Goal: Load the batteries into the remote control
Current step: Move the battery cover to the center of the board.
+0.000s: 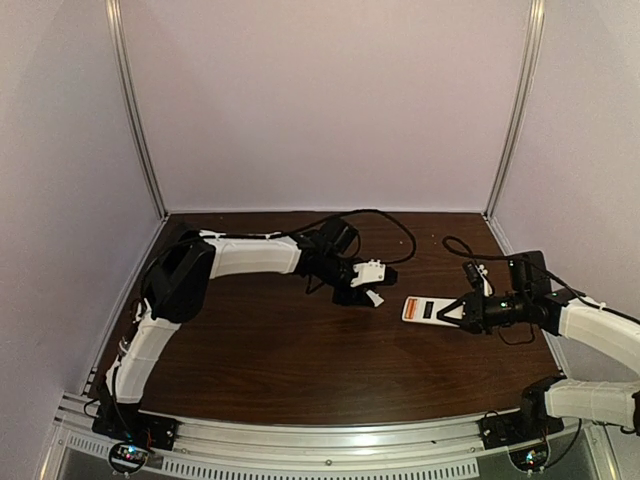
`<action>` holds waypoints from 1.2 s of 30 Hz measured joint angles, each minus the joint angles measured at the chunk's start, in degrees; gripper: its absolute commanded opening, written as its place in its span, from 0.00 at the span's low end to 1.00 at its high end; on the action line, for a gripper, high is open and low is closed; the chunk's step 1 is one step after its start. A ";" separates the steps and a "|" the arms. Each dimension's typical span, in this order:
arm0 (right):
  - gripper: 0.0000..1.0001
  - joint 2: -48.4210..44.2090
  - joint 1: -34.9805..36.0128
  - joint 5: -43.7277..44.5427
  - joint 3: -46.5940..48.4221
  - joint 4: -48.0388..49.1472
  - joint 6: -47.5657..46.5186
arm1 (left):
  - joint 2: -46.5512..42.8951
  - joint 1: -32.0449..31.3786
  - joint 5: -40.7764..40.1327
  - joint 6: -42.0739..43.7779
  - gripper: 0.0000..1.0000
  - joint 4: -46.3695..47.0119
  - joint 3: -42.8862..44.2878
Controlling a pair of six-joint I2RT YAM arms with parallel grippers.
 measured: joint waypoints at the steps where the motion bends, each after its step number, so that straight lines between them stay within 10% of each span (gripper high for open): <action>1: 0.00 -0.09 -0.07 0.02 0.00 -0.28 -0.22 | 0.76 0.00 0.02 0.15 0.43 -0.37 1.09; 36: 0.00 -1.99 -0.92 0.07 0.02 -4.87 -2.38 | 7.89 0.26 -5.86 0.35 0.21 -6.84 10.95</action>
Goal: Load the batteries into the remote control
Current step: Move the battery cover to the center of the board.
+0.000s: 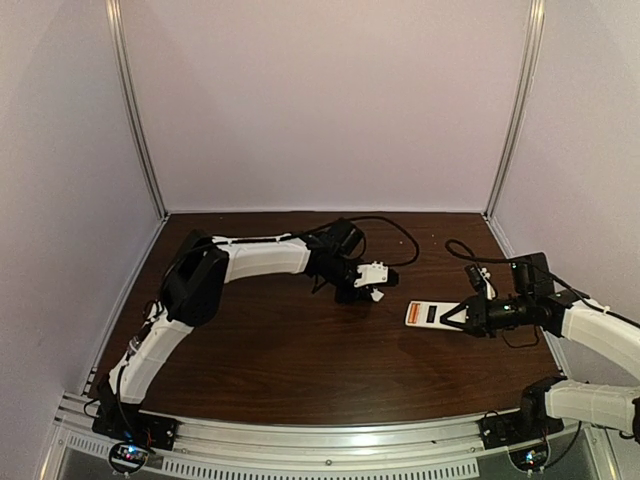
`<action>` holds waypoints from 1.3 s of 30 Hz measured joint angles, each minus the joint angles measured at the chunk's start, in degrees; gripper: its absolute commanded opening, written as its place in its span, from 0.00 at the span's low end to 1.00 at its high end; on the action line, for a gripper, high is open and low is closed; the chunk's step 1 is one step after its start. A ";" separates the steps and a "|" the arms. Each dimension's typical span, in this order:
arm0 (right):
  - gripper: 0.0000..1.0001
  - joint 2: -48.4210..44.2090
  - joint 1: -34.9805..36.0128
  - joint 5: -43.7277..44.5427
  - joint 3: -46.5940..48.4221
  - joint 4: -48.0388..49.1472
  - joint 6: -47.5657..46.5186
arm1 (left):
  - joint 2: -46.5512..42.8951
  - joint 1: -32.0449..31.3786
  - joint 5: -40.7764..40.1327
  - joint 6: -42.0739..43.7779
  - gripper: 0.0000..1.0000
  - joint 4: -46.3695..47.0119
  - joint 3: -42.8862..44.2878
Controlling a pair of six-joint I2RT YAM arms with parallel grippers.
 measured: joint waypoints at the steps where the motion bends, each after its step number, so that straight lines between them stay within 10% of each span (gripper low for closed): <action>1: 0.00 -0.24 0.00 0.00 0.00 -0.11 0.00 | 0.31 0.02 -0.31 -0.04 0.21 0.17 0.44; 22: 0.00 -0.35 -0.07 -0.09 0.11 -1.70 -1.01 | -0.02 0.07 -0.81 -6.32 0.00 -2.97 0.68; 39: 0.00 4.20 9.22 -1.40 -0.83 11.19 6.45 | -35.39 0.26 0.22 -25.92 0.00 0.85 -52.72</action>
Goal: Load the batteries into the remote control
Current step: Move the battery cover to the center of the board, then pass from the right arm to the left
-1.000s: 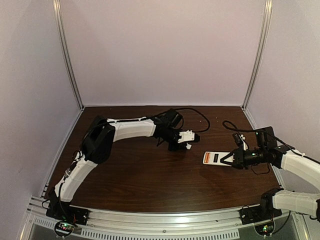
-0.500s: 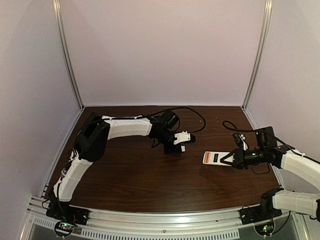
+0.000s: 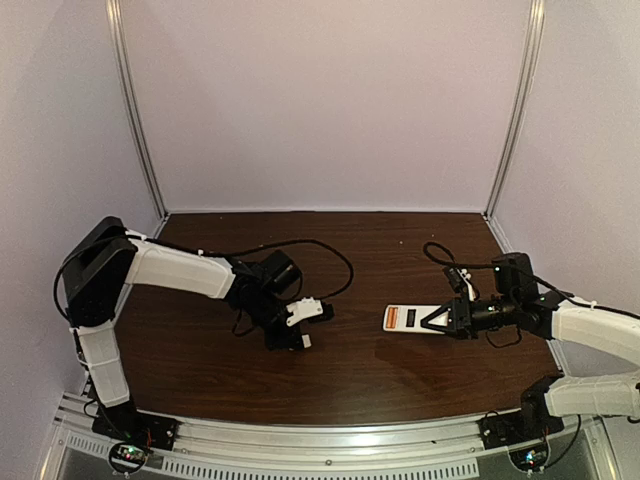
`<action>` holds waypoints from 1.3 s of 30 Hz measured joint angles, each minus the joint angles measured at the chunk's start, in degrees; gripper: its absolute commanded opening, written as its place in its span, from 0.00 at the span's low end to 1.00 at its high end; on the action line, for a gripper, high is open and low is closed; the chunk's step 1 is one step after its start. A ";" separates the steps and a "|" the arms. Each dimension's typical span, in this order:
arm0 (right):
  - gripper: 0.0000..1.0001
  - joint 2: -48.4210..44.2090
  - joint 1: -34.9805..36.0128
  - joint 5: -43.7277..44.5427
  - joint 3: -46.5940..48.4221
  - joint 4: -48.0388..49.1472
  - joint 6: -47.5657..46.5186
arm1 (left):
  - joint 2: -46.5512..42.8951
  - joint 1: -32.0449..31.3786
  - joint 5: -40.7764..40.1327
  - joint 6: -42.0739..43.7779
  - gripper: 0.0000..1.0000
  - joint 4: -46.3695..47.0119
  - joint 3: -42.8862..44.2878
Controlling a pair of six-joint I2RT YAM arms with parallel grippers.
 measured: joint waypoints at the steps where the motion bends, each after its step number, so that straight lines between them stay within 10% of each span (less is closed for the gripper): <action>1: 0.00 0.81 1.22 0.26 -0.04 1.25 0.59 | -1.79 0.00 -0.57 -0.79 0.00 0.37 -2.29; 3: 0.00 2.10 3.56 0.48 -0.07 3.41 1.92 | -4.66 0.00 -1.92 -1.88 0.00 0.83 -5.77; 9: 0.00 6.91 9.60 0.92 -0.17 11.45 5.70 | -11.93 0.00 -5.92 -2.84 0.51 0.85 -13.38; 12: 0.00 8.66 11.43 0.92 -0.17 14.34 6.84 | -15.87 -0.24 -7.72 -1.92 0.96 1.14 -14.80; 21: 0.02 12.46 16.02 0.61 -0.17 21.03 9.33 | -31.01 -8.98 -10.16 1.53 0.97 15.91 -16.22; 35: 0.02 15.93 21.64 -0.15 -0.11 28.50 13.62 | -13.29 -19.85 -13.97 5.44 0.97 23.32 -5.09; 39: 0.02 15.93 22.05 -0.26 -0.11 29.35 14.03 | -10.86 -19.93 -13.97 6.36 0.80 23.12 -2.56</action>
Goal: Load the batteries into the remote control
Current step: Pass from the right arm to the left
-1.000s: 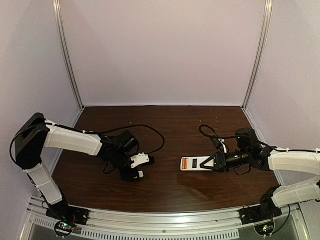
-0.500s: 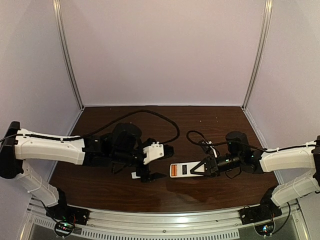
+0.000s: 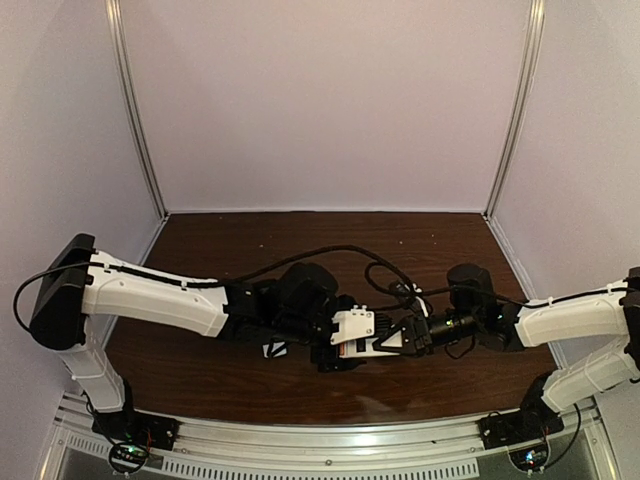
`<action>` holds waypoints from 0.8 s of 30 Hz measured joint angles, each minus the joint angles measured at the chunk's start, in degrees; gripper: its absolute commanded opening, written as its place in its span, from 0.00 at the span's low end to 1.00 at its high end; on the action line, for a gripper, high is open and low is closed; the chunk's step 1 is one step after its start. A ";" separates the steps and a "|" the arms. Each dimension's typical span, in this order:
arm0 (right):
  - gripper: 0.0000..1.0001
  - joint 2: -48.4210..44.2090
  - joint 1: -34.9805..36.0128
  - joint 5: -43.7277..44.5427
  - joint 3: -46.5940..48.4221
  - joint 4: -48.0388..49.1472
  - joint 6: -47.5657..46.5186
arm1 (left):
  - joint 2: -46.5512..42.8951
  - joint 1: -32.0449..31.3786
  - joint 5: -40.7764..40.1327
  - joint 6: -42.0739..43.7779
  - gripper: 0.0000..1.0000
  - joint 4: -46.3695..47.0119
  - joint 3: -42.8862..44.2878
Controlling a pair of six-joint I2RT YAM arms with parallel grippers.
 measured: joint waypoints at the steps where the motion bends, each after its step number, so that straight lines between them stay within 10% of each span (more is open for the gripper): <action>1: 0.03 0.02 0.04 -0.02 0.00 0.22 0.09 | 0.50 0.00 -0.02 0.17 0.76 -0.09 0.55; 6: 0.06 0.74 0.17 -0.07 0.00 1.53 0.90 | 2.03 0.00 0.09 0.92 0.55 -1.66 2.45; 10: 0.30 1.22 0.17 0.15 -0.02 1.81 1.14 | 2.49 -0.11 0.11 0.85 0.45 -2.75 2.84; 17: 0.72 0.63 -1.55 0.17 1.27 -2.56 -1.46 | 2.64 -0.11 1.25 -0.13 0.41 -5.77 2.51; 24: 0.78 -6.21 -11.54 3.28 1.46 -11.37 -5.53 | 6.23 -0.11 3.74 -3.39 0.45 -10.84 2.29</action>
